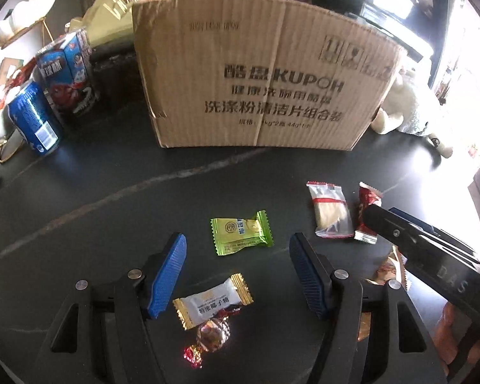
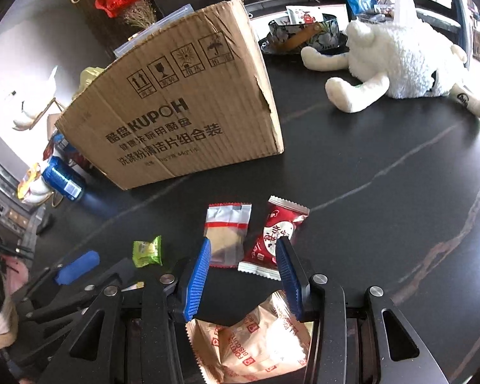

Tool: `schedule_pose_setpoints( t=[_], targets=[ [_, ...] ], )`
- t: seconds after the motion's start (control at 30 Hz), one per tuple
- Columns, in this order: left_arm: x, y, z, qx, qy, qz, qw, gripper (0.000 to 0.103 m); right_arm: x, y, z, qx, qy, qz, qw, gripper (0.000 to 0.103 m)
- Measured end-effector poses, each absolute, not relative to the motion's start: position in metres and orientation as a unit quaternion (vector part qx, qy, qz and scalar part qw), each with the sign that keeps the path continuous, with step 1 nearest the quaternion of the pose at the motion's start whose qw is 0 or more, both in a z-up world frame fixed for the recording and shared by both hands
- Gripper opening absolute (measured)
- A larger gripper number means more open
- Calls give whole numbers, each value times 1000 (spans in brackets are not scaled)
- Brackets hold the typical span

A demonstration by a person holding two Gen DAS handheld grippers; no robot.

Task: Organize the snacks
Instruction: 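Grasp the green candy with the left tool while the right tool grasps the red candy bar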

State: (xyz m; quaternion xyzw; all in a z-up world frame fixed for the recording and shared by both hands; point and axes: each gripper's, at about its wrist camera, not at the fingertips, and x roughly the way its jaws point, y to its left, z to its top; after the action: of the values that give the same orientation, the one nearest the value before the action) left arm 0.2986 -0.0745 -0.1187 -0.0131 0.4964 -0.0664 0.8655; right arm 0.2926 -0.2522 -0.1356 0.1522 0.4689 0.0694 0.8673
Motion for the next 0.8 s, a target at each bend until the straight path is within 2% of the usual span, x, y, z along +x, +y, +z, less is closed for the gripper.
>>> schedule_pose_setpoints(
  t=[0.43, 0.6, 0.67, 0.8],
  targets=[
    [315, -76, -143, -3, 512, -55, 857, 65, 305, -258, -155, 150, 486, 45, 860, 43],
    [319, -78, -150, -7, 520, -61, 852, 54, 309, -259, -159, 150, 491, 43, 857, 40],
    [320, -79, -152, -11, 523, -65, 850, 44, 308, -259, -159, 145, 491, 38, 858, 34],
    [318, -80, -151, -14, 516, -70, 854, 34, 308, -259, -159, 141, 488, 36, 861, 30]
  ],
)
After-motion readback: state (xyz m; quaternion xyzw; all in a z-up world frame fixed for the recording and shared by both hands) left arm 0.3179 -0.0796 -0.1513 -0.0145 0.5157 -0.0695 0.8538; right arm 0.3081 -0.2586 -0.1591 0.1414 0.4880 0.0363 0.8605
